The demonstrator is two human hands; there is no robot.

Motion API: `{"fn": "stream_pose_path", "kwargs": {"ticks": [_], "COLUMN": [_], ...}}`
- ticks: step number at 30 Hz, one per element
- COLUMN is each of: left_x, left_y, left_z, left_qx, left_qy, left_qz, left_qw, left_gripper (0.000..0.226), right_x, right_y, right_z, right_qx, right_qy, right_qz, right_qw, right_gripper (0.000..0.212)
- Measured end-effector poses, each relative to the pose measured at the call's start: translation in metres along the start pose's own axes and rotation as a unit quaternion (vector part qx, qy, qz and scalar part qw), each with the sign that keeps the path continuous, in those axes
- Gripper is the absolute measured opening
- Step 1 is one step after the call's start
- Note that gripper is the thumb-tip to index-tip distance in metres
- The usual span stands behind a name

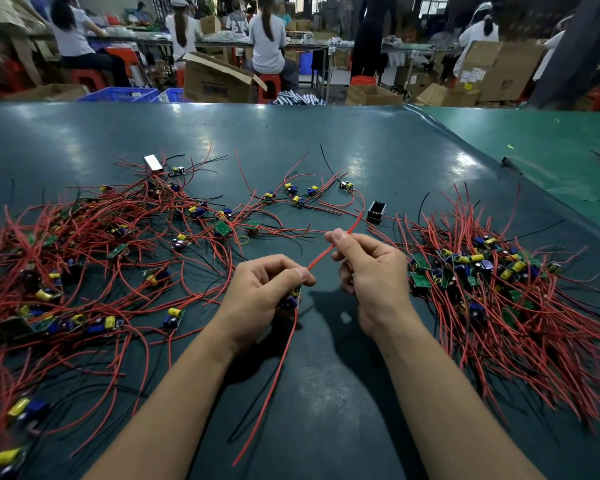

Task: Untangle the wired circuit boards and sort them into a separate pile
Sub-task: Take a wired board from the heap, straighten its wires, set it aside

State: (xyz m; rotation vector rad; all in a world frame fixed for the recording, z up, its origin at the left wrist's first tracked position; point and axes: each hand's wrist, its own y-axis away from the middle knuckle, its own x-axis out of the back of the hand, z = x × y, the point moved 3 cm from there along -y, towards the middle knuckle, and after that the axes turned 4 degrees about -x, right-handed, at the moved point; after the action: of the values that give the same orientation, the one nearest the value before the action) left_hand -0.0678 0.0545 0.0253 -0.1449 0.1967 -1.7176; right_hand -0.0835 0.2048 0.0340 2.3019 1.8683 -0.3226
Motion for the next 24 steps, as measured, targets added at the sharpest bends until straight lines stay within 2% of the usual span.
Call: {"fn": "stream_pose_path", "kwargs": {"ticks": [4,12,14,16,17,19,21,22,24], "left_x": [0.000,-0.001,0.001,0.006,0.008,0.010,0.009,0.009,0.010], "left_y": [0.002,0.002,0.001,-0.001,-0.002,-0.003,-0.003,-0.003,-0.003], "left_z": [0.002,0.001,0.002,0.001,0.000,0.001,0.001,0.001,0.000], "left_qx": [-0.002,0.011,0.007,0.000,-0.006,-0.022,-0.034,-0.038,-0.034], "left_qy": [-0.007,0.024,0.044,0.072,0.072,0.062,0.054,0.043,0.025], "left_qz": [-0.015,-0.025,-0.014,0.027,0.053,0.094,0.114,0.123,0.131], "left_qw": [1.000,0.999,0.999,0.997,0.996,0.993,0.991,0.991,0.991], "left_gripper": [0.020,0.015,0.015,0.015,0.016,0.017,0.014,0.013,0.011], "right_x": [0.009,0.014,0.023,0.029,0.027,0.011,-0.010,-0.017,-0.020], "right_y": [-0.004,-0.007,-0.010,-0.012,-0.011,-0.005,0.009,0.014,0.018], "right_z": [-0.002,-0.002,-0.004,-0.006,-0.006,0.001,0.012,0.014,0.015], "right_qx": [0.019,0.039,0.032,0.010,-0.013,-0.079,-0.136,-0.142,-0.129], "right_qy": [-0.031,-0.063,-0.091,-0.093,-0.065,0.046,0.134,0.140,0.125], "right_qz": [0.067,0.136,0.175,0.178,0.144,0.001,-0.168,-0.223,-0.263], "right_qw": [0.997,0.988,0.980,0.980,0.987,0.996,0.967,0.954,0.948], "right_gripper": [0.017,0.020,0.023,0.027,0.028,0.036,0.041,0.039,0.029]}}
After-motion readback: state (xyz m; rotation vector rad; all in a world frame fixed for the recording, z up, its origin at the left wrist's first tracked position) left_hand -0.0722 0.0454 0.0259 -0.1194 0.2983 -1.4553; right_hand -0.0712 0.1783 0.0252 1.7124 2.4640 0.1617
